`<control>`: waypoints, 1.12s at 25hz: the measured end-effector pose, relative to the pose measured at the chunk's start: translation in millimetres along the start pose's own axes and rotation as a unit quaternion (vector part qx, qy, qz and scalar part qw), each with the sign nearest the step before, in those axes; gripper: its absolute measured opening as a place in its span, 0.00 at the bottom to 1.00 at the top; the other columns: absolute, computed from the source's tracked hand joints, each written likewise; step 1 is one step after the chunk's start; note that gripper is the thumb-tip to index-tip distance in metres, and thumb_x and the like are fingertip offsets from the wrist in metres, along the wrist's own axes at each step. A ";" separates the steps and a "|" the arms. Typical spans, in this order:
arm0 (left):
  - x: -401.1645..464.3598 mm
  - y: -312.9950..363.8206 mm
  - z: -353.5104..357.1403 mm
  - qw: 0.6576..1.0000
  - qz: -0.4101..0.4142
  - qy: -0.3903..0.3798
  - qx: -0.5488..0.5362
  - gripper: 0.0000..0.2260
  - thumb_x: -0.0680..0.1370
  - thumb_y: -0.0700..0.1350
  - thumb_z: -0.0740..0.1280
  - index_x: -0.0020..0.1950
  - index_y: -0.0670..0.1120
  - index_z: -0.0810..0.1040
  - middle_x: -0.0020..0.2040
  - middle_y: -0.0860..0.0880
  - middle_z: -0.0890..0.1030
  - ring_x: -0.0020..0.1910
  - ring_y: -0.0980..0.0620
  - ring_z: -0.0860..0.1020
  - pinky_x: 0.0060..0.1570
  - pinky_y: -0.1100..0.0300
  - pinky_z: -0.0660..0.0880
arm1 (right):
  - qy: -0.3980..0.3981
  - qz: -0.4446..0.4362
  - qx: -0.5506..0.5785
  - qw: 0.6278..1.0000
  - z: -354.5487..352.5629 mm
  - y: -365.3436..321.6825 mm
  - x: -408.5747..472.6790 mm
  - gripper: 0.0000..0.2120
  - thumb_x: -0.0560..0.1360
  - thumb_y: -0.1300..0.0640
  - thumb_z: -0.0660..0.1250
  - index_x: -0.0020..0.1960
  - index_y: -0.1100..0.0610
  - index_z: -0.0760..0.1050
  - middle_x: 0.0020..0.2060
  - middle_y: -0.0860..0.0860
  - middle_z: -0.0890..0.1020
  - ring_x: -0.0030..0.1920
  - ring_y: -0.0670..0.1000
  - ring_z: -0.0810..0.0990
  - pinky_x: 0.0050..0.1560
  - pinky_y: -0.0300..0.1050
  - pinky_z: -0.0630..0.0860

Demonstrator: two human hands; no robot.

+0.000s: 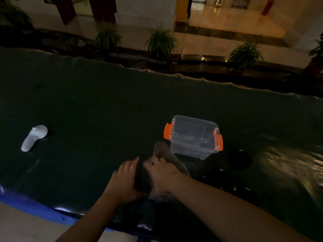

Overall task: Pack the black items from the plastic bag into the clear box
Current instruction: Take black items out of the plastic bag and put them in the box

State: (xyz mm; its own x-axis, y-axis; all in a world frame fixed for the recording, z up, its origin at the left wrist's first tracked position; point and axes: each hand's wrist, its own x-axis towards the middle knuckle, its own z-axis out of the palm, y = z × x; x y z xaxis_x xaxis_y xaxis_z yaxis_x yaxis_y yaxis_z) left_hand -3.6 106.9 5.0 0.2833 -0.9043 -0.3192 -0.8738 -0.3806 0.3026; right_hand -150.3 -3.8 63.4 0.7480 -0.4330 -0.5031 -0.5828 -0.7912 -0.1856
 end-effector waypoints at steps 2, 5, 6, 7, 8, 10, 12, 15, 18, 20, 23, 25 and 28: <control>-3.0 1.9 20.6 0.999 -0.004 -0.002 -0.050 0.68 0.52 0.81 0.68 0.81 0.53 0.42 0.81 0.49 0.59 0.78 0.45 0.60 0.71 0.40 0.67 | 0.015 0.002 -0.007 1.000 6.2 -5.5 6.8 0.45 0.64 0.47 0.81 0.75 0.55 0.63 0.68 0.61 0.71 0.65 0.66 0.73 0.59 0.66 0.76; -3.2 10.6 44.5 0.987 -0.008 0.031 -0.159 0.70 0.51 0.80 0.72 0.81 0.55 0.38 0.79 0.48 0.63 0.74 0.47 0.67 0.69 0.46 0.69 | -0.060 0.015 -0.058 0.996 5.1 -10.1 15.3 0.52 0.60 0.39 0.78 0.76 0.46 0.55 0.71 0.59 0.67 0.66 0.65 0.70 0.61 0.68 0.73; -2.4 13.0 51.0 0.979 -0.011 0.032 -0.200 0.70 0.53 0.77 0.74 0.80 0.57 0.35 0.78 0.47 0.66 0.72 0.48 0.70 0.68 0.48 0.70 | -0.075 0.024 -0.057 0.995 4.9 -11.5 16.7 0.53 0.57 0.39 0.78 0.73 0.44 0.51 0.71 0.60 0.65 0.66 0.65 0.69 0.62 0.68 0.73; -1.5 15.3 56.9 0.972 -0.007 0.032 -0.232 0.69 0.54 0.74 0.77 0.80 0.58 0.33 0.77 0.47 0.68 0.71 0.49 0.72 0.68 0.51 0.71 | -0.083 0.031 -0.047 0.995 5.0 -12.3 17.1 0.55 0.55 0.40 0.79 0.71 0.44 0.48 0.70 0.61 0.64 0.65 0.65 0.68 0.61 0.67 0.71; -1.3 16.7 62.3 0.966 0.000 0.030 -0.258 0.68 0.56 0.72 0.78 0.79 0.59 0.32 0.77 0.48 0.68 0.71 0.51 0.72 0.67 0.53 0.71 | -0.088 0.035 -0.039 0.995 5.3 -13.1 17.0 0.57 0.53 0.41 0.79 0.70 0.43 0.47 0.71 0.61 0.63 0.66 0.66 0.68 0.61 0.67 0.71; -1.7 18.0 70.5 0.956 0.012 0.034 -0.290 0.66 0.60 0.69 0.79 0.80 0.59 0.33 0.78 0.49 0.67 0.70 0.54 0.73 0.66 0.58 0.71 | -0.094 0.035 -0.043 0.994 5.5 -14.3 15.7 0.60 0.49 0.43 0.79 0.73 0.41 0.48 0.72 0.59 0.61 0.68 0.67 0.66 0.59 0.68 0.71; -1.5 17.3 76.6 0.952 0.017 0.046 -0.301 0.64 0.62 0.66 0.79 0.80 0.58 0.34 0.77 0.49 0.68 0.69 0.55 0.74 0.65 0.57 0.73 | -0.090 0.035 -0.035 0.995 6.0 -14.1 14.6 0.63 0.46 0.43 0.78 0.74 0.40 0.49 0.73 0.58 0.60 0.67 0.67 0.66 0.56 0.66 0.72; 0.0 17.4 79.6 0.954 0.020 0.047 -0.297 0.58 0.64 0.64 0.78 0.79 0.63 0.39 0.71 0.51 0.75 0.61 0.58 0.77 0.60 0.59 0.75 | -0.090 0.045 -0.029 0.994 5.5 -11.8 8.9 0.61 0.46 0.42 0.79 0.74 0.42 0.53 0.70 0.60 0.62 0.64 0.65 0.69 0.54 0.64 0.74; 0.1 19.7 80.5 0.955 0.004 0.044 -0.294 0.52 0.64 0.65 0.78 0.77 0.62 0.47 0.66 0.52 0.79 0.58 0.58 0.79 0.59 0.58 0.76 | -0.099 0.050 -0.009 0.994 1.3 -9.5 4.2 0.57 0.53 0.43 0.82 0.70 0.43 0.48 0.71 0.59 0.61 0.68 0.64 0.66 0.63 0.67 0.72; -0.4 22.1 80.4 0.952 -0.003 0.056 -0.302 0.49 0.62 0.66 0.77 0.76 0.62 0.54 0.67 0.54 0.78 0.60 0.56 0.79 0.60 0.57 0.76 | -0.079 0.014 -0.039 0.996 -3.8 -8.1 3.7 0.57 0.55 0.43 0.82 0.75 0.44 0.51 0.73 0.58 0.62 0.71 0.64 0.65 0.66 0.68 0.71; -0.4 24.3 76.8 0.945 0.018 0.070 -0.320 0.48 0.61 0.65 0.79 0.68 0.78 0.48 0.62 0.59 0.77 0.58 0.60 0.78 0.55 0.62 0.76 | -0.048 -0.017 -0.057 0.997 -14.3 -6.9 1.8 0.50 0.60 0.43 0.81 0.75 0.48 0.60 0.71 0.58 0.65 0.69 0.63 0.68 0.64 0.65 0.74; -3.1 25.8 71.6 0.944 0.019 0.066 -0.322 0.49 0.61 0.65 0.79 0.70 0.77 0.48 0.62 0.60 0.77 0.59 0.62 0.76 0.56 0.66 0.73 | -0.039 -0.021 -0.052 0.998 -20.4 -6.5 -4.1 0.46 0.60 0.43 0.82 0.72 0.47 0.64 0.67 0.57 0.68 0.65 0.61 0.71 0.62 0.63 0.77; -4.5 26.2 68.0 0.945 0.017 0.061 -0.320 0.52 0.61 0.63 0.79 0.78 0.54 0.56 0.65 0.54 0.77 0.63 0.56 0.76 0.63 0.56 0.75 | -0.030 -0.032 -0.033 0.998 -22.9 -4.7 -16.9 0.47 0.60 0.45 0.83 0.73 0.44 0.63 0.68 0.55 0.67 0.68 0.59 0.69 0.63 0.62 0.76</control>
State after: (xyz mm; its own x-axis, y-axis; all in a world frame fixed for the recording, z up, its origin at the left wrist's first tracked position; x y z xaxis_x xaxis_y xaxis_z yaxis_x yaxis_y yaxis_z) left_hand -54.7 114.2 -46.6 0.3370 -0.9187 -0.2059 -0.4769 -0.3551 0.8040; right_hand -153.0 -2.6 92.1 0.7615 -0.3548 -0.5424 -0.5107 -0.8438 -0.1651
